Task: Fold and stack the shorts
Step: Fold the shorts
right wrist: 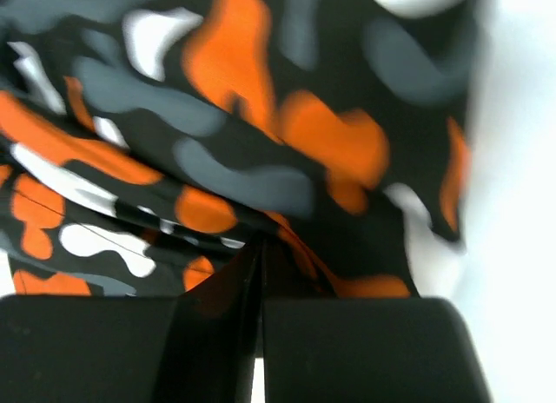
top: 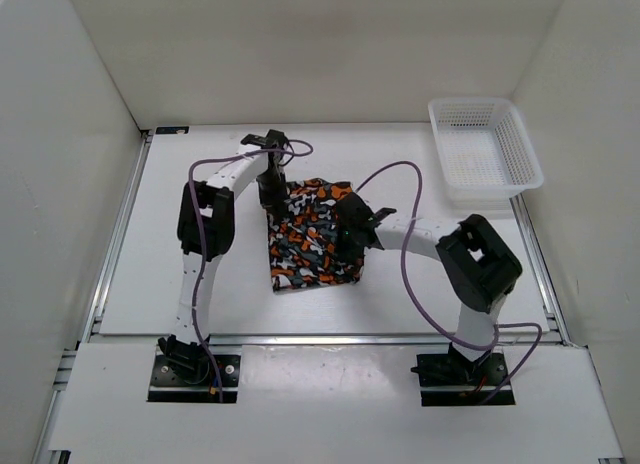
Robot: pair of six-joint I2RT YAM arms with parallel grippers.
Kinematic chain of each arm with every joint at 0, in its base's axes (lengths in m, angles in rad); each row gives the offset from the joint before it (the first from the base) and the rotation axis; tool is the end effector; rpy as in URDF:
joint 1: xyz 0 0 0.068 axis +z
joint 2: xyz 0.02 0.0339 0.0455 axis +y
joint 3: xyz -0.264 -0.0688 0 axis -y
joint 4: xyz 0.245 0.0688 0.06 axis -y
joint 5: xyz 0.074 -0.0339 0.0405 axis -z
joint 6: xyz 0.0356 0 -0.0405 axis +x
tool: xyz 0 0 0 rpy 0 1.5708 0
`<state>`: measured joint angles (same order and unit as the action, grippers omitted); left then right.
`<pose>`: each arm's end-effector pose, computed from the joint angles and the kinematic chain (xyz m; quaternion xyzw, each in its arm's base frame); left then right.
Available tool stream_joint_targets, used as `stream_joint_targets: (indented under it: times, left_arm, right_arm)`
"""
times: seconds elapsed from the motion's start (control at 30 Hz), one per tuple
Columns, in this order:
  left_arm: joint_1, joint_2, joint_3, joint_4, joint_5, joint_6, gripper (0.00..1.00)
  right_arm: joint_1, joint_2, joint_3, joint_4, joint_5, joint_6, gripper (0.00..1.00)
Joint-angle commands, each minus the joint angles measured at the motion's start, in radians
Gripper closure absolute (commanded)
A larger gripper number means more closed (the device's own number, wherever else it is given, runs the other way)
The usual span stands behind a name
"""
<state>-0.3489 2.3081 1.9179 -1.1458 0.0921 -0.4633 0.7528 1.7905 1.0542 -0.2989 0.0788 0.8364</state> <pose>0.4224 -0.1572 0.1619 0.0563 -0.9972 0.0491 0.0022 0.2612 0.2408 0.1569 0.0507 0.9623 0.1621 0.2123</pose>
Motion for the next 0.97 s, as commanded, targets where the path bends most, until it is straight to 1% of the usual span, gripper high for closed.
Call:
stream_joint_targets:
  times: [0.0, 0.03, 0.07, 0.1, 0.13, 0.17, 0.2, 0.23, 0.27, 0.3, 0.33, 0.37, 0.4, 0.43, 0.5, 0.53, 0.6, 0.63, 0.7, 0.73, 0.77, 0.8, 0.83, 0.87, 0.93]
  left_arm:
    - [-0.004, 0.146, 0.271, -0.012, -0.109, -0.001, 0.9]
    - [0.005, 0.175, 0.339, -0.055, -0.109, -0.001, 0.88]
    - [0.005, 0.201, 0.408, -0.089, -0.095, -0.001, 0.85]
    - [0.005, 0.235, 0.534, -0.116, -0.078, -0.001, 0.75]
    - [0.005, 0.235, 0.574, -0.138, -0.06, -0.001, 0.68]
    - [0.014, 0.223, 0.595, -0.149, -0.031, -0.001, 0.59]
    - [0.024, 0.161, 0.584, -0.149, -0.031, -0.001, 0.51]
    - [0.024, 0.119, 0.563, -0.137, -0.031, -0.011, 0.23]
    - [0.034, 0.072, 0.537, -0.121, -0.067, -0.011, 0.13]
    - [0.053, -0.028, 0.473, -0.111, -0.068, -0.011, 0.1]
    - [0.062, -0.079, 0.439, -0.111, -0.068, -0.011, 0.05]
    - [0.071, -0.129, 0.405, -0.1, -0.077, -0.011, 0.04]
    - [0.083, -0.233, 0.371, -0.1, -0.086, -0.011, 0.03]
    - [0.083, -0.286, 0.301, -0.1, -0.095, -0.011, 0.03]
    - [0.083, -0.396, 0.219, -0.089, -0.14, -0.001, 0.03]
    - [0.083, -0.511, 0.125, -0.066, -0.15, -0.014, 0.03]
    - [0.083, -0.642, 0.0, -0.017, -0.176, -0.024, 0.03]
    - [0.083, -0.773, -0.12, 0.009, -0.186, -0.038, 0.03]
    - [0.083, -0.899, -0.23, 0.057, -0.213, -0.058, 0.03]
    - [0.083, -1.008, -0.278, 0.057, -0.213, -0.07, 0.03]
    - [0.083, -1.057, -0.349, 0.057, -0.225, -0.092, 0.04]
    - [0.083, -1.105, -0.381, 0.057, -0.226, -0.092, 0.04]
    - [0.083, -1.189, -0.407, 0.057, -0.226, -0.106, 0.04]
    - [0.083, -1.228, -0.449, 0.057, -0.236, -0.106, 0.04]
    - [0.083, -1.297, -0.483, 0.057, -0.265, -0.118, 0.04]
  right_arm:
    - [-0.033, 0.135, 0.078, -0.003, 0.033, 0.056, 0.98]
    - [-0.033, 0.144, 0.134, -0.017, 0.033, 0.056, 0.98]
    - [-0.044, 0.144, 0.162, -0.031, 0.044, 0.056, 0.96]
    - [-0.044, 0.135, 0.19, -0.07, 0.044, 0.04, 0.88]
    - [-0.053, 0.118, 0.211, -0.089, 0.071, 0.027, 0.81]
    - [-0.053, 0.065, 0.222, -0.098, 0.084, -0.011, 0.71]
    - [-0.053, 0.032, 0.234, -0.127, 0.097, -0.029, 0.49]
    - [-0.053, -0.003, 0.234, -0.141, 0.113, -0.049, 0.4]
    - [-0.062, -0.079, 0.243, -0.16, 0.159, -0.089, 0.34]
    - [-0.063, -0.12, 0.244, -0.196, 0.177, -0.111, 0.29]
    - [-0.073, -0.197, 0.244, -0.221, 0.199, -0.128, 0.22]
    - [-0.087, -0.236, 0.244, -0.244, 0.219, -0.141, 0.19]
    - [-0.096, -0.278, 0.233, -0.265, 0.239, -0.17, 0.19]
    - [-0.118, -0.357, 0.224, -0.307, 0.274, -0.183, 0.14]
    - [-0.144, -0.44, 0.193, -0.353, 0.306, -0.207, 0.14]
    - [-0.171, -0.523, 0.179, -0.394, 0.323, -0.217, 0.12]
    - [-0.194, -0.606, 0.143, -0.44, 0.393, -0.235, 0.12]
    - [-0.217, -0.682, 0.13, -0.486, 0.42, -0.235, 0.12]
    - [-0.24, -0.752, 0.11, -0.535, 0.466, -0.235, 0.12]
    - [-0.259, -0.808, 0.093, -0.558, 0.481, -0.235, 0.12]
    - [-0.259, -0.835, 0.093, -0.595, 0.507, -0.235, 0.12]
    - [-0.27, -0.856, 0.078, -0.614, 0.518, -0.235, 0.12]
    - [-0.27, -0.9, 0.06, -0.627, 0.518, -0.235, 0.12]
    - [-0.27, -0.924, 0.043, -0.641, 0.518, -0.235, 0.12]
    - [-0.27, -0.989, -0.006, -0.641, 0.518, -0.226, 0.12]
